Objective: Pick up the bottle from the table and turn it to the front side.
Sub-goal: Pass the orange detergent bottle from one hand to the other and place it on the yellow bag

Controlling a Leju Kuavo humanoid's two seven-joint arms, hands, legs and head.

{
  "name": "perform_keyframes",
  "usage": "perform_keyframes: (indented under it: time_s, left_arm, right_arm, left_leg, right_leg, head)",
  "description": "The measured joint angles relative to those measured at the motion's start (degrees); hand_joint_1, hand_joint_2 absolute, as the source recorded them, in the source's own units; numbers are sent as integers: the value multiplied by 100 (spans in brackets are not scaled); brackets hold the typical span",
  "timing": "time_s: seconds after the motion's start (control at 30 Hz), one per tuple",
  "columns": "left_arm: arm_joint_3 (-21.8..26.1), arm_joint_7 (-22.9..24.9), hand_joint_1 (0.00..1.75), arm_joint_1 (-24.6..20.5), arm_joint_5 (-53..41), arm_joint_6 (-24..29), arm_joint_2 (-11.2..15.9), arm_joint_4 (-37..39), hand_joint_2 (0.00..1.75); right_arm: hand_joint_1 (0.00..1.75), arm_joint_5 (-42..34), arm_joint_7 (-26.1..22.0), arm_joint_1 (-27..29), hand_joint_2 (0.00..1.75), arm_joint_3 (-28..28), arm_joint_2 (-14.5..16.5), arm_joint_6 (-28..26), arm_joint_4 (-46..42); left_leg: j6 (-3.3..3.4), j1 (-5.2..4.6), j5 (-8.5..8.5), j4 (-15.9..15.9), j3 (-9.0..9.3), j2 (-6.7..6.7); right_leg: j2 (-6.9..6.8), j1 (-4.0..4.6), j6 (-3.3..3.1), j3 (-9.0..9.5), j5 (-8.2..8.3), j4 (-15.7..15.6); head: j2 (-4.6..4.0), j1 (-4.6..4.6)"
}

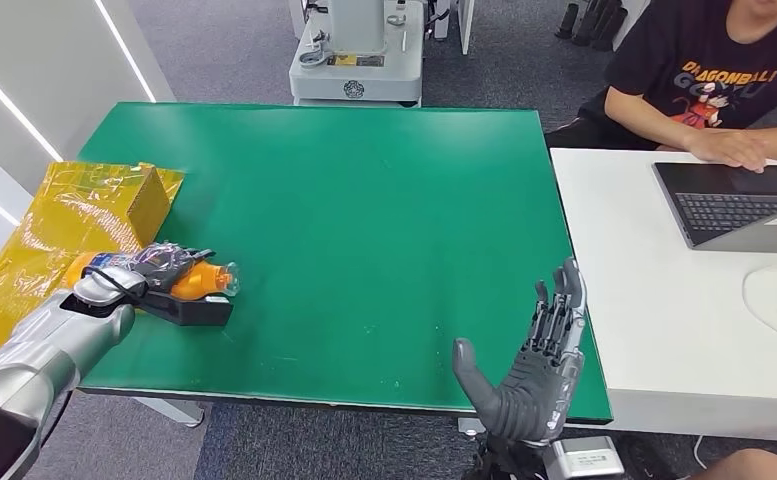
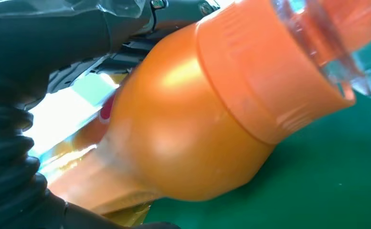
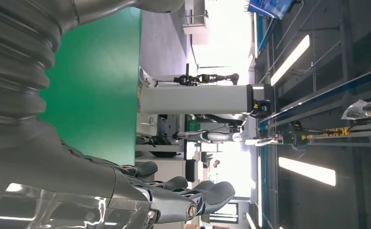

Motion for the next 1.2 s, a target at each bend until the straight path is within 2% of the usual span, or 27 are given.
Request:
perform_keyframes:
  time_s: [0.37,0.7,0.8,0.9,1.0,1.1,1.2]
  left_arm:
    - [3,157,0,36,41,70,30,37,175]
    - [153,196,0,209,124,548,119,37,175]
    - [291,84,0,305,56,998,151,16,175]
    - [473,-122,0,523,-17,1549,226,-119,175]
    - [720,-213,0,843,-126,1879,396,-505,175]
    - [1087,-209,0,1351,-228,1970,674,-1270,175]
    - [1658,-137,0,2029,-452,2030,1045,-2487,175]
  right_arm:
    - [0,17,0,-16,175,11,-8,0,0]
    - [0,28,2,-11,175,9,-8,-1,-2]
    - [0,49,8,-7,175,9,-7,0,-12]
    - [0,74,21,15,175,-3,-5,0,-46]
    - [0,77,33,42,175,-28,-5,-2,-72]
    - [0,94,23,92,175,-57,-5,-2,-108]
    - [0,151,3,155,175,-93,-5,-4,-188]
  left_leg:
    - [0,0,0,-1,1,0]
    - [-1,0,0,-4,14,0]
    - [-2,1,1,-4,14,1]
    - [-2,1,1,-3,12,1]
    - [-5,0,-3,-4,11,5]
    - [-9,0,-8,-4,8,13]
    - [-14,0,-14,-4,6,15]
  right_leg:
    - [0,0,0,1,0,1]
    - [0,0,-6,12,-4,2]
    - [1,0,-7,10,-4,2]
    - [1,0,-8,9,-5,2]
    - [5,0,-11,7,-7,2]
    - [13,0,-12,-1,-10,2]
    - [17,0,-12,-7,-14,1]
  head:
    - [0,0]
    - [0,0]
    - [0,0]
    - [0,1]
    - [0,2]
    - [0,1]
    - [0,1]
